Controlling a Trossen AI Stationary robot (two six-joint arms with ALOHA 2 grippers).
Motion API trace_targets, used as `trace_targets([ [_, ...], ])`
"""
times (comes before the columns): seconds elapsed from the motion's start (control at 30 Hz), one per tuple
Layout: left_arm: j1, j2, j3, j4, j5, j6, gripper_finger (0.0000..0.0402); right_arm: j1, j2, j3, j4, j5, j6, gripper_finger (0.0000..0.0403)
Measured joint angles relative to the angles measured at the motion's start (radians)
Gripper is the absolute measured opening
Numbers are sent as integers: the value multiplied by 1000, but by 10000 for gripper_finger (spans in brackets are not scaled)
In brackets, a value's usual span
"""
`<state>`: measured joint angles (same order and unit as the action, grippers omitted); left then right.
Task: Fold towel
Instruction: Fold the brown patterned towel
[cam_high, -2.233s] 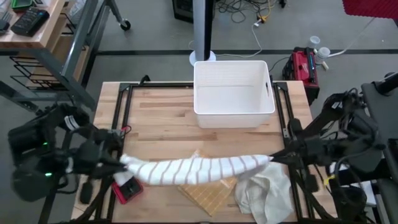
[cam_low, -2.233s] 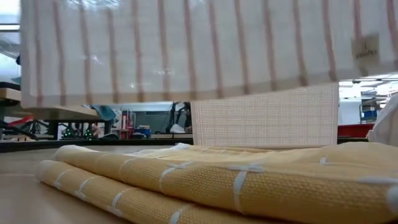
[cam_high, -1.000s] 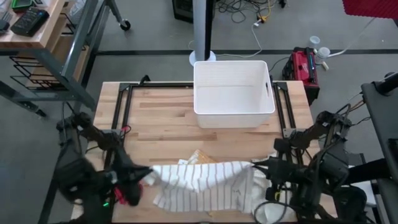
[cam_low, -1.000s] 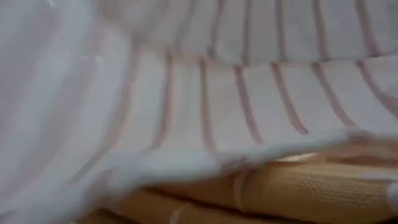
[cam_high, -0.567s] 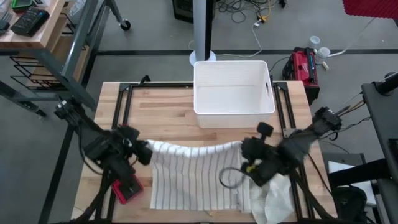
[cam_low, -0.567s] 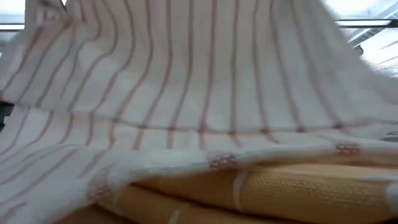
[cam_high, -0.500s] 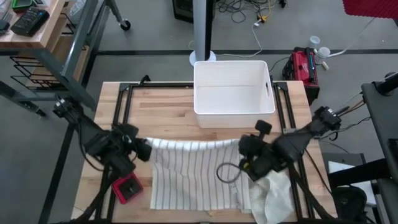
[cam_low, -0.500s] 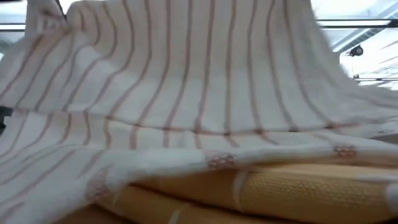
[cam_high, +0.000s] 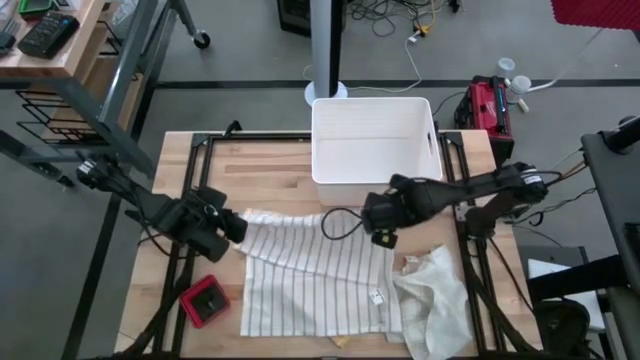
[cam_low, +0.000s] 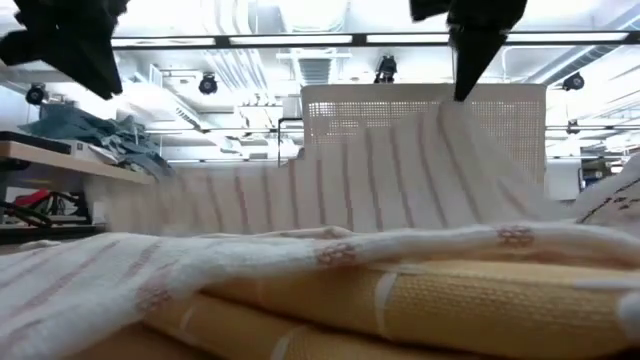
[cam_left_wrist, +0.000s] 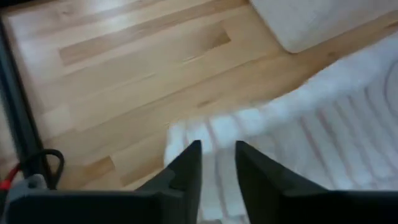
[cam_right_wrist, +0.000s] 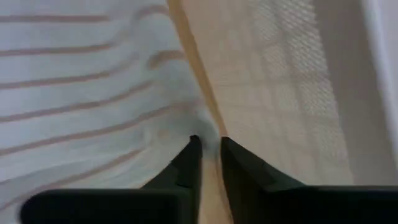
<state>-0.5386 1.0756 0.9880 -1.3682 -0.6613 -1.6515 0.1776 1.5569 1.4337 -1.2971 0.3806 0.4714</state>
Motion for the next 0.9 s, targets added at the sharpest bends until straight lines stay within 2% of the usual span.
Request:
trace_targets([
  [0.1, 24, 4, -19, -1, 0, 28, 137, -51, 5, -8, 12, -12, -83, 102],
  [0.23, 29, 1, -20, 20, 0, 88, 184, -119, 5, -12, -11, 43, -112, 156],
  [0.37, 28, 1, -21, 179, 19, 280, 205, -136, -30, -18, -5, 11, -168, 188],
  [0.53, 28, 44, -52, 459, 60, 538, 203, -92, -103, -140, 161, -150, -300, 195],
  [0.67, 28, 98, -80, 556, 186, 728, 190, -45, -173, -309, 353, -317, -349, 190],
  [0.9, 40, 233, -131, 582, 287, 775, 170, 69, -172, -498, 600, -390, -279, 177],
])
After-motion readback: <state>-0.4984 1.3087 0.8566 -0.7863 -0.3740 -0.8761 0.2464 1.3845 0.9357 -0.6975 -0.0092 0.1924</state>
